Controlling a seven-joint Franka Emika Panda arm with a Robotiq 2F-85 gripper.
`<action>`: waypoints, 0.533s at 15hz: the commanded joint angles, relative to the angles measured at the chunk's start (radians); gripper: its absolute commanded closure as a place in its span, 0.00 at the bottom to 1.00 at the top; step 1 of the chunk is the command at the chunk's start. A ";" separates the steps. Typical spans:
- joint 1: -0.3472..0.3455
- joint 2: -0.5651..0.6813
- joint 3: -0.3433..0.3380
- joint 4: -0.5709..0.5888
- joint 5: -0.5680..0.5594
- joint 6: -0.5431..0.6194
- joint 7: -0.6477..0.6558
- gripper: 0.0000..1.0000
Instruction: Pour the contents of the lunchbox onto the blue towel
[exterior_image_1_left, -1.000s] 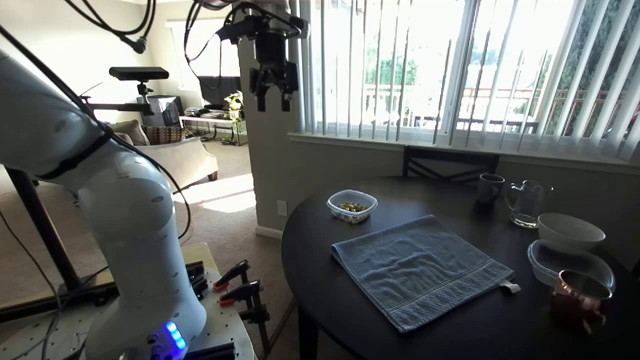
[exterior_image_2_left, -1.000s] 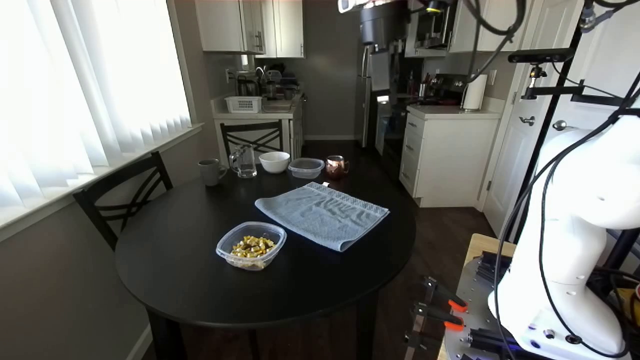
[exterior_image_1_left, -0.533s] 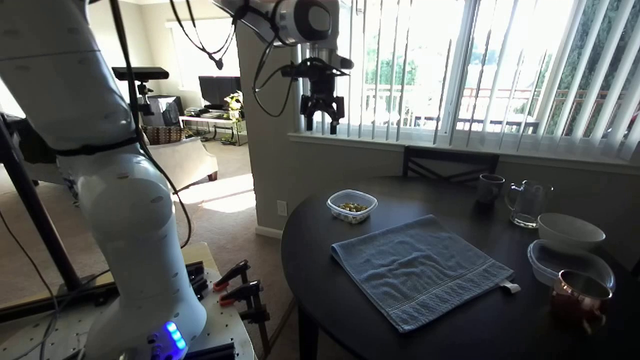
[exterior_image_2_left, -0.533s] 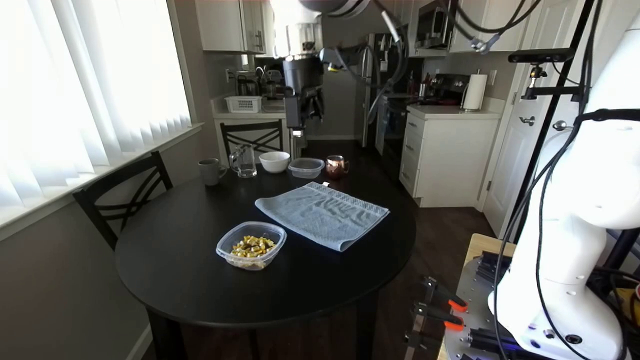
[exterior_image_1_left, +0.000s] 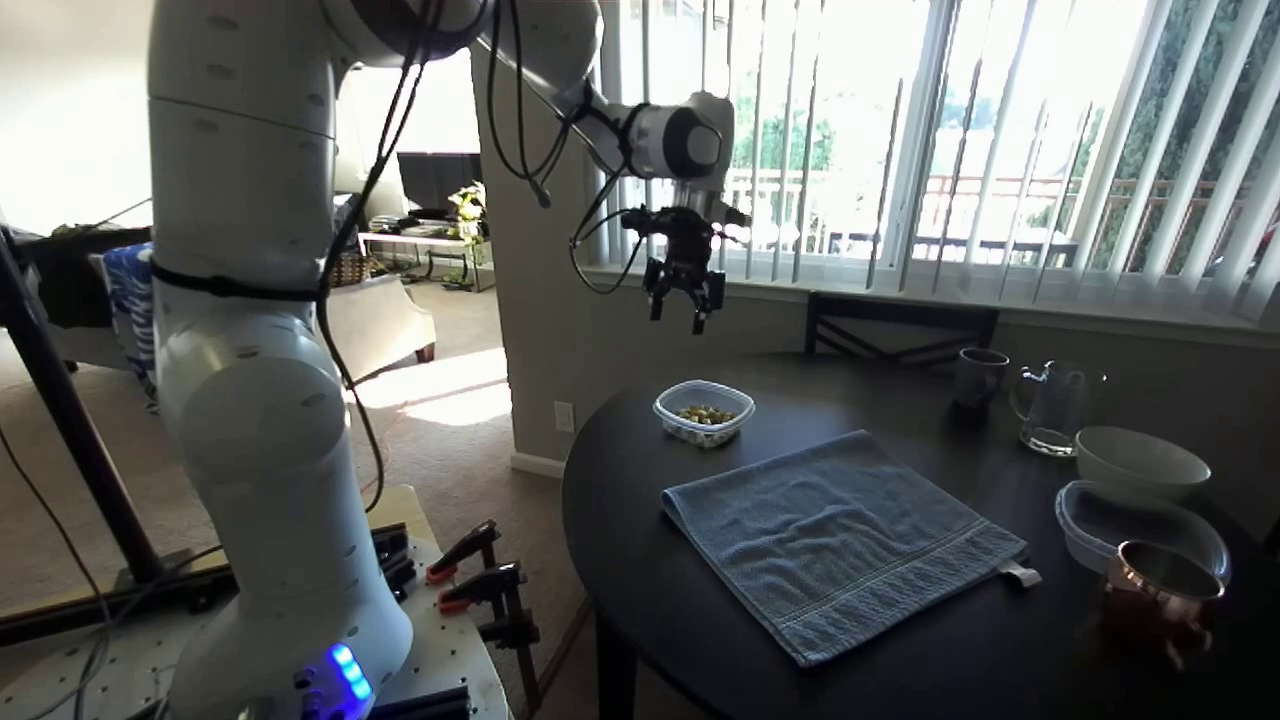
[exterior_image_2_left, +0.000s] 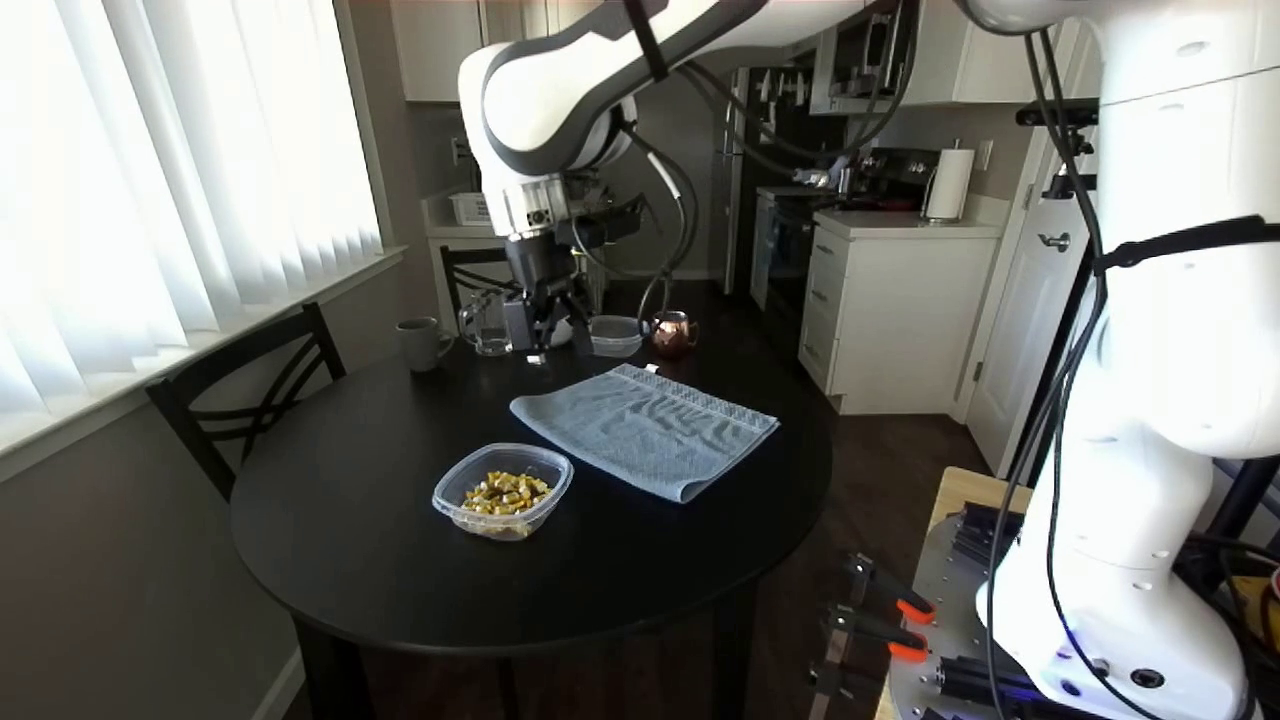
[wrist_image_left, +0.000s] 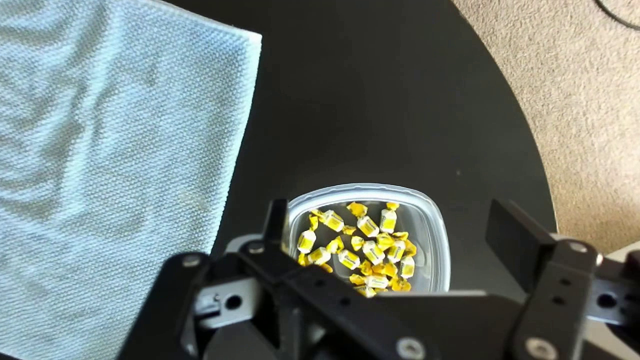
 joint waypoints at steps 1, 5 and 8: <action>0.001 0.089 -0.016 0.067 -0.008 0.044 0.008 0.00; -0.009 0.189 -0.049 0.106 -0.023 0.165 -0.006 0.00; -0.006 0.213 -0.058 0.099 -0.006 0.140 0.003 0.00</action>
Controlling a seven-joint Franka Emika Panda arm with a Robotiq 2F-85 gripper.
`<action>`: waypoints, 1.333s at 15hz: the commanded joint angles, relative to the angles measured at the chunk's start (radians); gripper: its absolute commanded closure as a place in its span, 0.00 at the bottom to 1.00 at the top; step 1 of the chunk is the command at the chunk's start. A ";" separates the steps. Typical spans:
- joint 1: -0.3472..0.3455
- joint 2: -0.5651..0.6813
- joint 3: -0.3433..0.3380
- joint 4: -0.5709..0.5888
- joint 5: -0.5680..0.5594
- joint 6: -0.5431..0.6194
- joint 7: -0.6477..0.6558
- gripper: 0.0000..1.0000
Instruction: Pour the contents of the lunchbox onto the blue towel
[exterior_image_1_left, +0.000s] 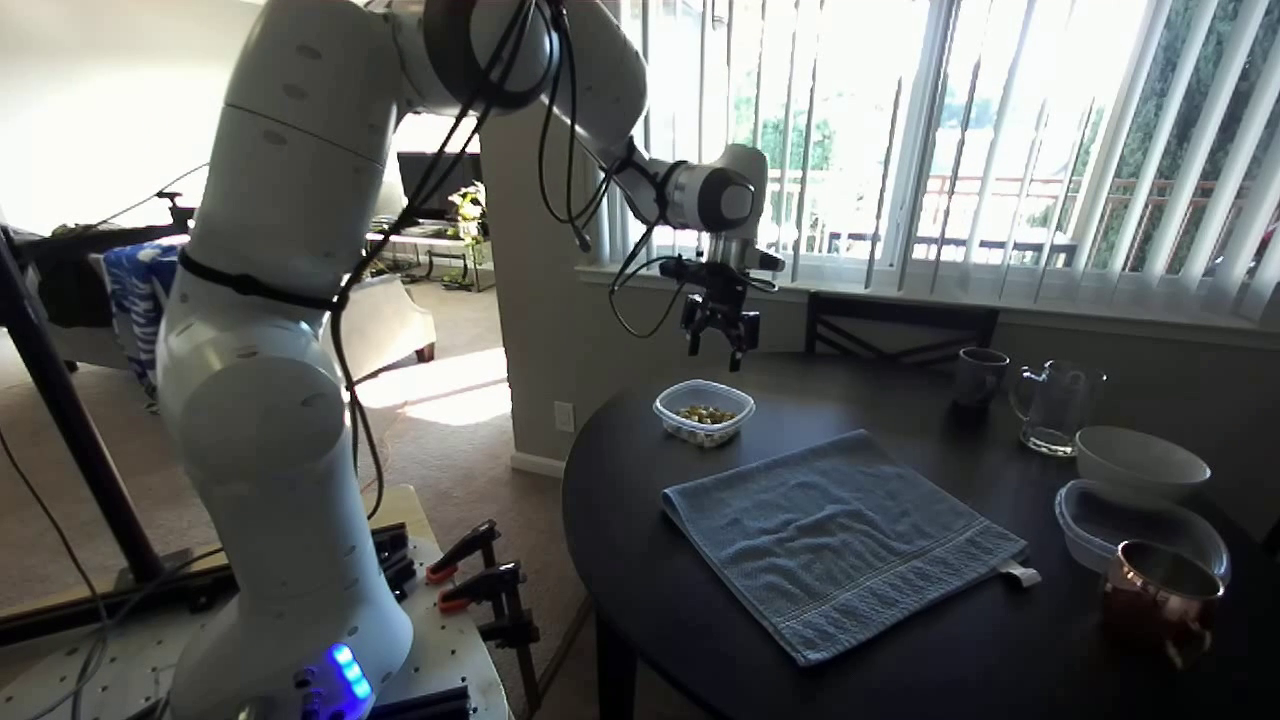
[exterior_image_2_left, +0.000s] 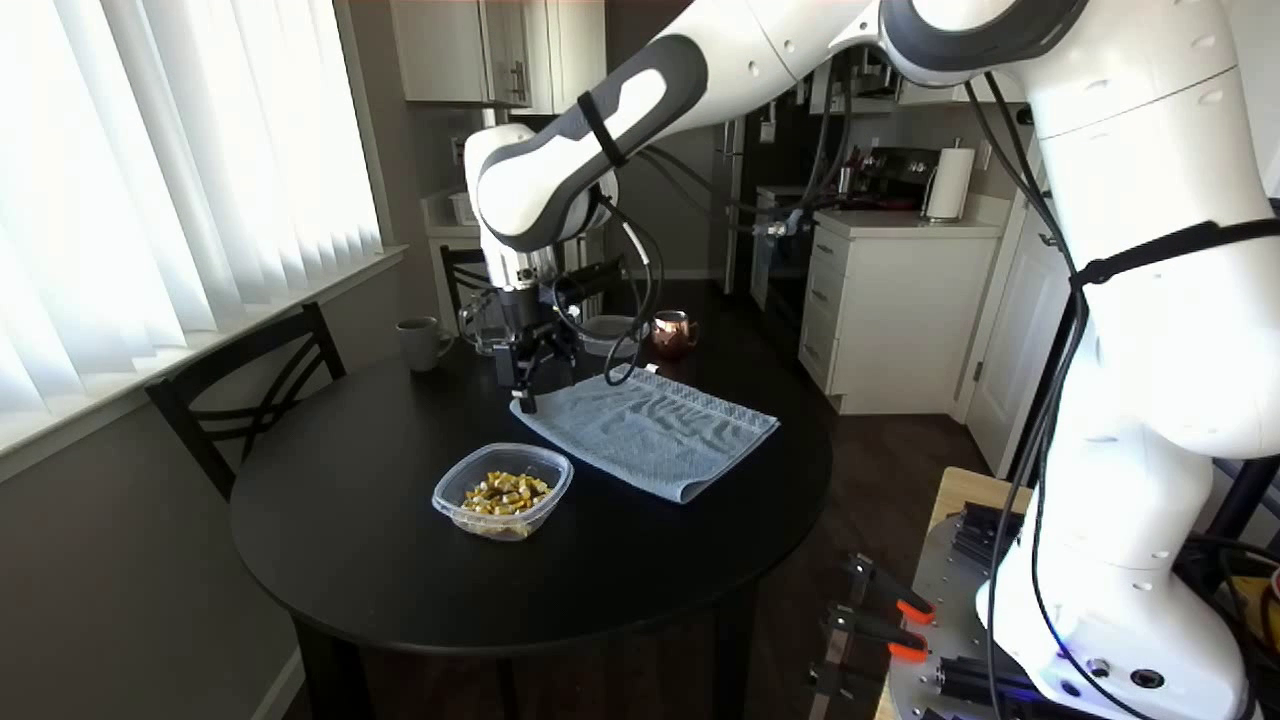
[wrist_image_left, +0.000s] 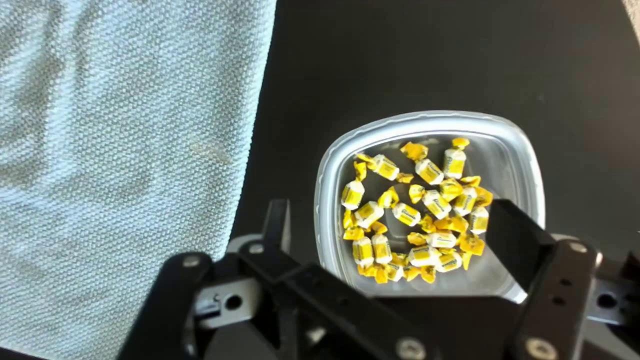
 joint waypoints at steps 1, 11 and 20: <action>-0.002 0.019 -0.001 0.006 -0.001 -0.004 0.001 0.00; -0.004 0.120 -0.011 0.075 0.012 0.083 0.037 0.00; -0.034 0.366 -0.039 0.295 0.012 0.188 0.016 0.00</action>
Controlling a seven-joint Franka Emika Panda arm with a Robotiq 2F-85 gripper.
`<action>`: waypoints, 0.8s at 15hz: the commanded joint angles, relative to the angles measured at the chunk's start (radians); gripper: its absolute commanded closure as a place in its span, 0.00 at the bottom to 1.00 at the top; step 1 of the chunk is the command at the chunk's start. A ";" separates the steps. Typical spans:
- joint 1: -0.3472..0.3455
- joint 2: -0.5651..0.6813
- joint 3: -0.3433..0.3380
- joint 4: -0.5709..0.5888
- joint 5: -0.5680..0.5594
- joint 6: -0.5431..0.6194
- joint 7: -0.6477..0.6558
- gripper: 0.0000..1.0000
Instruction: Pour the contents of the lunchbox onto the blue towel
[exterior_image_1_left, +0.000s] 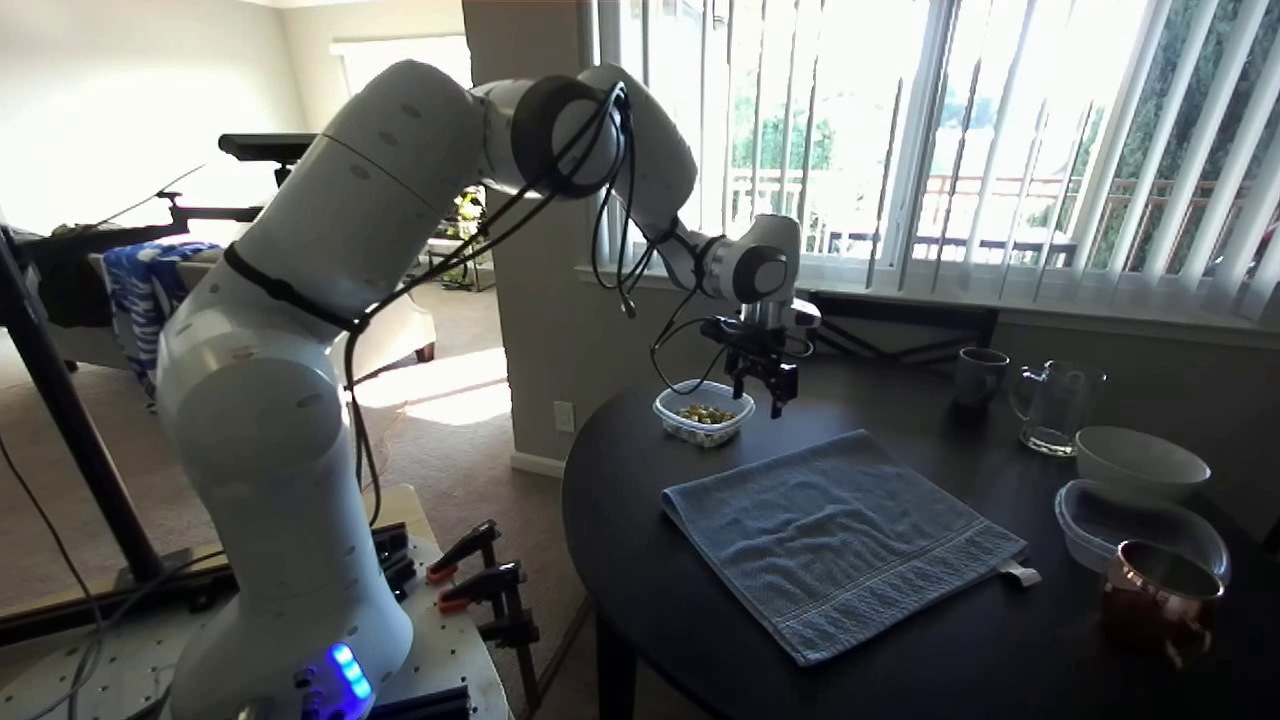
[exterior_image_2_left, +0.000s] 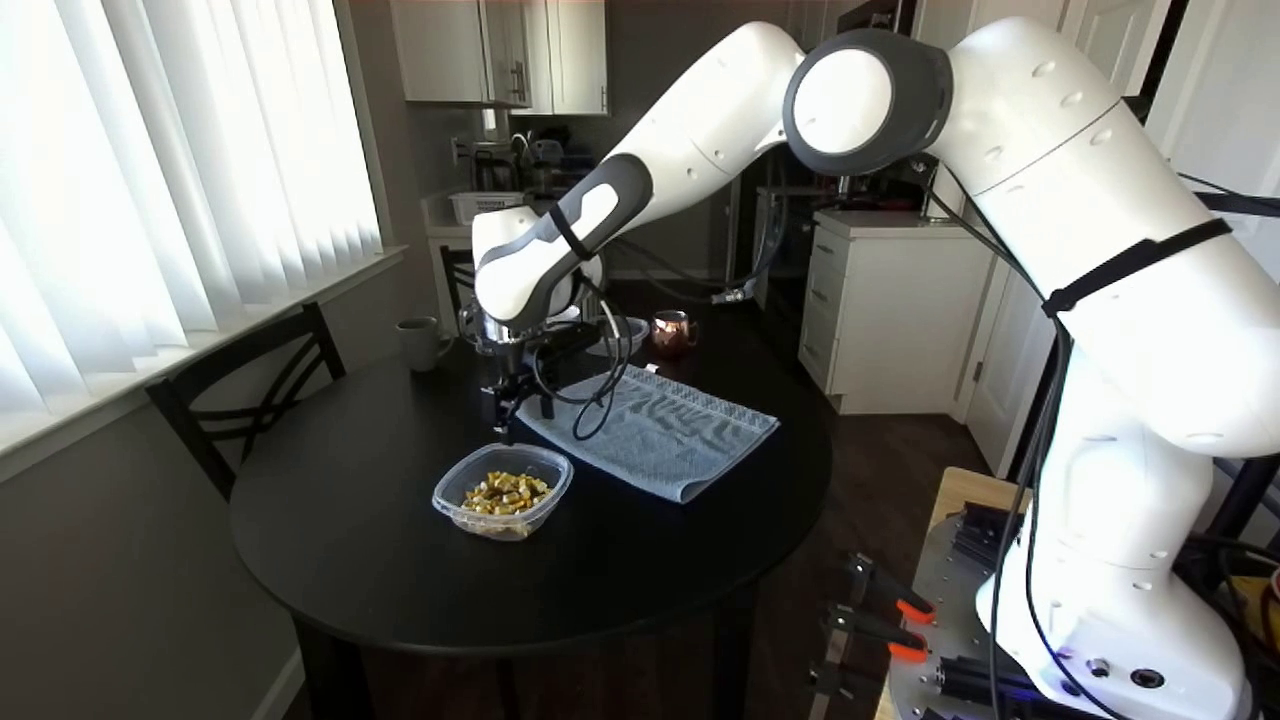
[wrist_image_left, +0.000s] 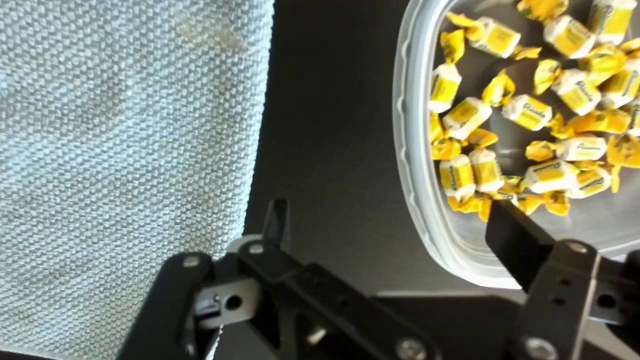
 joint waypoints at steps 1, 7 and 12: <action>-0.009 0.090 0.001 0.110 0.007 -0.030 -0.008 0.00; -0.008 0.166 0.003 0.212 0.005 -0.070 -0.019 0.53; -0.004 0.198 0.009 0.257 0.009 -0.095 -0.021 0.85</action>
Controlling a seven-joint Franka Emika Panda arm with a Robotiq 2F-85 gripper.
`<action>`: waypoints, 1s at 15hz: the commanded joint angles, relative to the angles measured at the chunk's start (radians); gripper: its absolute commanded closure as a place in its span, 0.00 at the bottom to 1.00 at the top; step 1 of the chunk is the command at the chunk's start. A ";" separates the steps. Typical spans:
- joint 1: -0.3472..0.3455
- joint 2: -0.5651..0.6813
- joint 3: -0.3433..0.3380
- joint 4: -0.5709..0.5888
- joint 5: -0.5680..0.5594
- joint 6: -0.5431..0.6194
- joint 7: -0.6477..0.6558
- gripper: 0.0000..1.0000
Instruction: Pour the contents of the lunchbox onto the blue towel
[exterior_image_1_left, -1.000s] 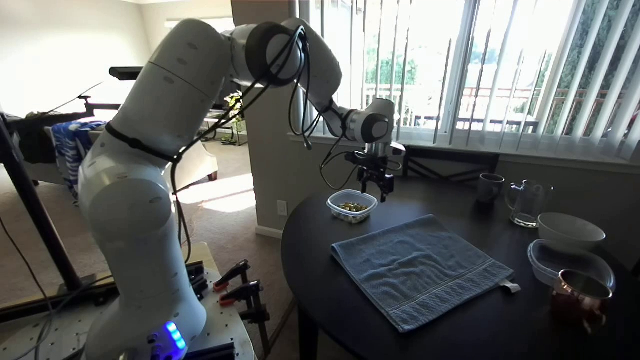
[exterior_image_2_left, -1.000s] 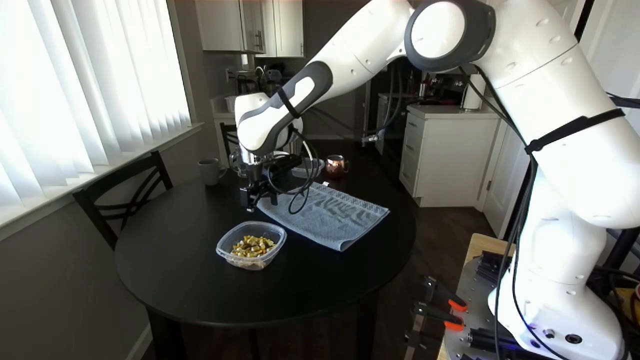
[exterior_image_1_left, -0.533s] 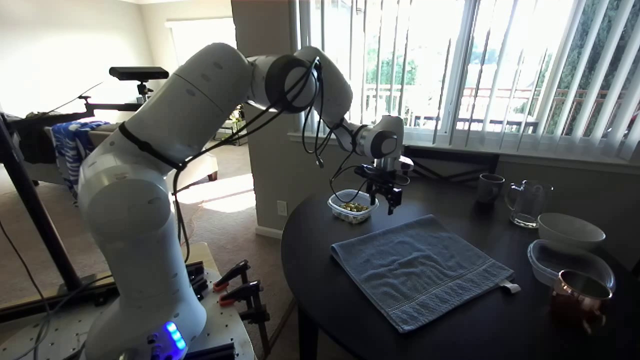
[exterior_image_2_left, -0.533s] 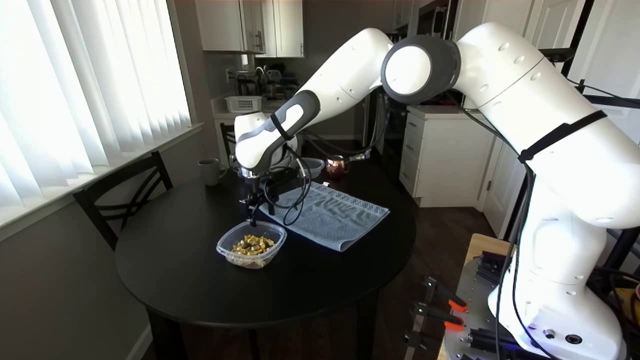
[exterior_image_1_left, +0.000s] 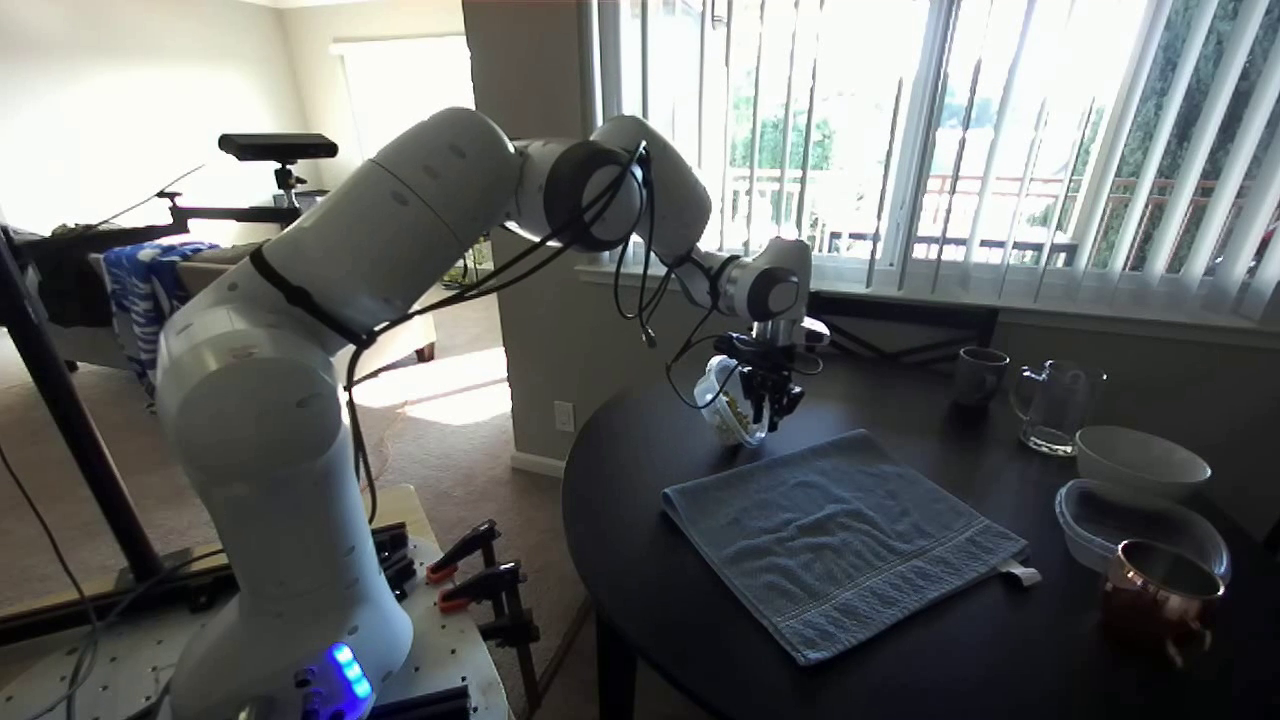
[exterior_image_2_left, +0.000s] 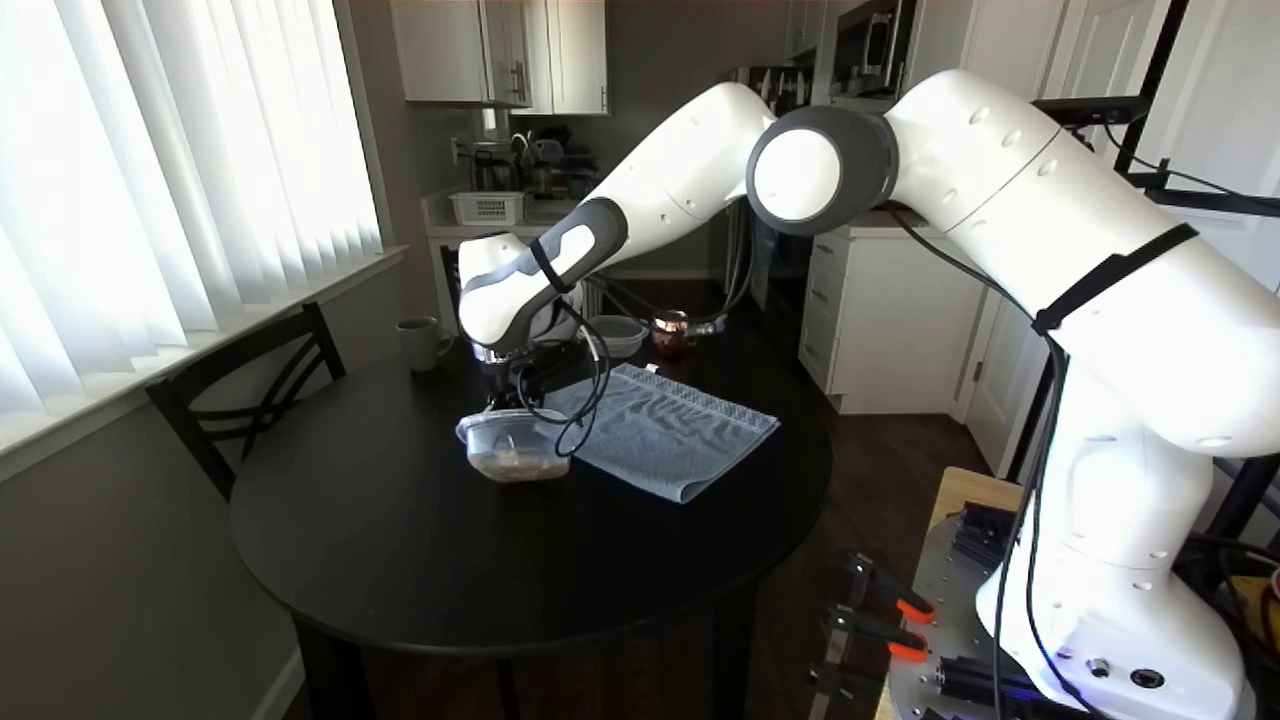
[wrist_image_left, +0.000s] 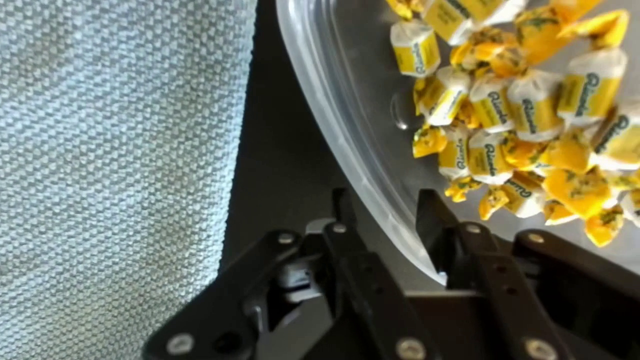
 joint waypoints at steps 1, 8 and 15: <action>-0.003 0.029 0.011 0.047 0.009 -0.036 -0.019 0.92; 0.013 0.047 0.010 0.088 0.000 -0.068 -0.009 1.00; 0.029 0.022 -0.005 0.074 -0.011 -0.032 0.010 1.00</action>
